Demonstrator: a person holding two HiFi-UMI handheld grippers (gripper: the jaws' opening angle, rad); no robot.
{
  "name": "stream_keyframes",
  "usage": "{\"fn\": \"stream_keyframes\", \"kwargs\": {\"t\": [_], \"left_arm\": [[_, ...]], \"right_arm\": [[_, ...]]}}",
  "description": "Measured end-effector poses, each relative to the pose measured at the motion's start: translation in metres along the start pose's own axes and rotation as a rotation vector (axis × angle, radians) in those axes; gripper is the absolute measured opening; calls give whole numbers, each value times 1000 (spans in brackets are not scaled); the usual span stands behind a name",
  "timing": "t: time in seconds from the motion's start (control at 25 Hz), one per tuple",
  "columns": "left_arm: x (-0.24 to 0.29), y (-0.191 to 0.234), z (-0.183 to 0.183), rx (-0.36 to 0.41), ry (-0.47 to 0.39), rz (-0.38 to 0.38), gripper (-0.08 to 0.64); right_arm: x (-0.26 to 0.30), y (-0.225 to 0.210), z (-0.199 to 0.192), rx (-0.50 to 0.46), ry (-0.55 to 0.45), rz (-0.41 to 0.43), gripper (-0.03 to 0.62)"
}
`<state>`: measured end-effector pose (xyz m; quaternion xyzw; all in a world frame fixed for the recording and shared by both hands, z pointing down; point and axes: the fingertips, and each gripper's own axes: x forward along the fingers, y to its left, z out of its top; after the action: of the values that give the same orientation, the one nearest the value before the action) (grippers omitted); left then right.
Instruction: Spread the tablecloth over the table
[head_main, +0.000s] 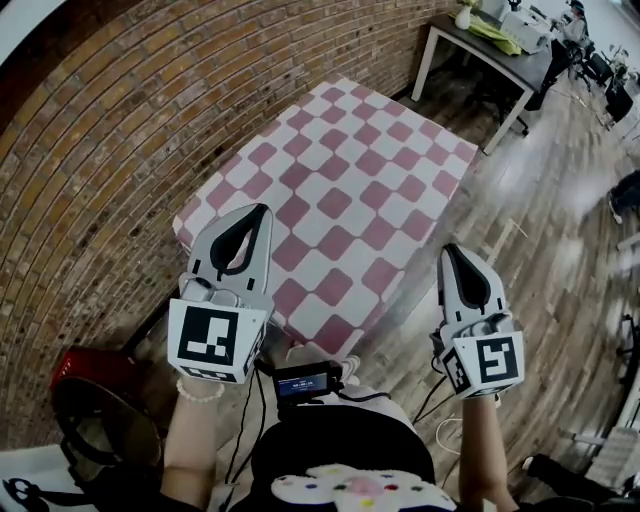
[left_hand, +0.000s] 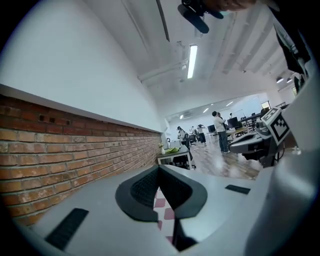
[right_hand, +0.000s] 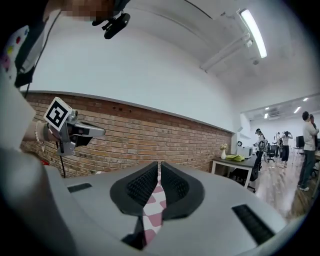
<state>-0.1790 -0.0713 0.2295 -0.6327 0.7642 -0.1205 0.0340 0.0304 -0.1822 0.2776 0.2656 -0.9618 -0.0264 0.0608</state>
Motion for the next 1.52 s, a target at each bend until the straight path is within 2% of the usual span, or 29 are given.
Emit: {"fn": "stream_keyframes", "kwargs": {"t": [0.2, 0.52, 0.84, 1.52], "left_arm": [[-25, -29, 6, -22, -18, -17, 15], [-40, -54, 5, -45, -12, -41, 15], [-36, -72, 2, -47, 7, -88, 15], [-26, -89, -2, -71, 12, -133, 15]], "right_arm": [[-19, 9, 11, 2, -29, 10, 44], [-34, 20, 16, -67, -36, 40, 44], [-38, 18, 9, -59, -13, 58, 43], [-43, 9, 2, -75, 24, 17, 41]]}}
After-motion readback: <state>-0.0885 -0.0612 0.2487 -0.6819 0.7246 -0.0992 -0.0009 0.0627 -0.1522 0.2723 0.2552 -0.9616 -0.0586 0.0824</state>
